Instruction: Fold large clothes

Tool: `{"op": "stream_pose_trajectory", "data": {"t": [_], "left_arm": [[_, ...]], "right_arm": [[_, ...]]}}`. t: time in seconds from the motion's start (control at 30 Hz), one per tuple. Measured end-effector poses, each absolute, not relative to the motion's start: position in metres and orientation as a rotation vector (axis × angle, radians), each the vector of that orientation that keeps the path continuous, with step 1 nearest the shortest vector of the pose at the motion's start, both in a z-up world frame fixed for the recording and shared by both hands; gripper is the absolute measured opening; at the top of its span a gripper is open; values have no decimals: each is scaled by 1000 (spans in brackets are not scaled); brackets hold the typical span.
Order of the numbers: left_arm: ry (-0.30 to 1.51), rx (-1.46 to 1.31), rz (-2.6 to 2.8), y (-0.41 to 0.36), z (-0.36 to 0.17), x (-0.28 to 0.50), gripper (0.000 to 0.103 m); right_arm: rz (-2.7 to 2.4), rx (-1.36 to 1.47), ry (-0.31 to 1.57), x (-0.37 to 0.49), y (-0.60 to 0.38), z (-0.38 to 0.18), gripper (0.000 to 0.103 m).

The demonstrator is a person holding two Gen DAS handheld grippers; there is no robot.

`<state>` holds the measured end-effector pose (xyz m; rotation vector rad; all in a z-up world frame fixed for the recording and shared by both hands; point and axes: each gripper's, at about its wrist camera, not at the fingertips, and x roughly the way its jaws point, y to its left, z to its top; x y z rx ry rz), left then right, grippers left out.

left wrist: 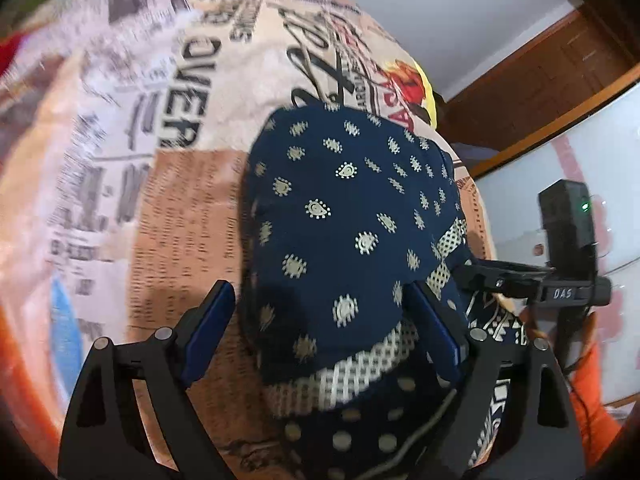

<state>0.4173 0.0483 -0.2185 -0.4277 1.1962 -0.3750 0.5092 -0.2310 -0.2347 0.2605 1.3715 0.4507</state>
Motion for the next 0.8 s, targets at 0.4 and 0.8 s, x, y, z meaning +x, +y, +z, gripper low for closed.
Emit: {"op": "stream_pose_trajectory", "data": {"t": [0.4, 0.8], "left_arm": [[1319, -671, -484, 45, -272, 447, 102], [1226, -629, -474, 46, -231, 418, 75]], "right_arm": [[568, 327, 1414, 541, -202, -270, 103], [655, 413, 1349, 535, -191, -256, 50]]}}
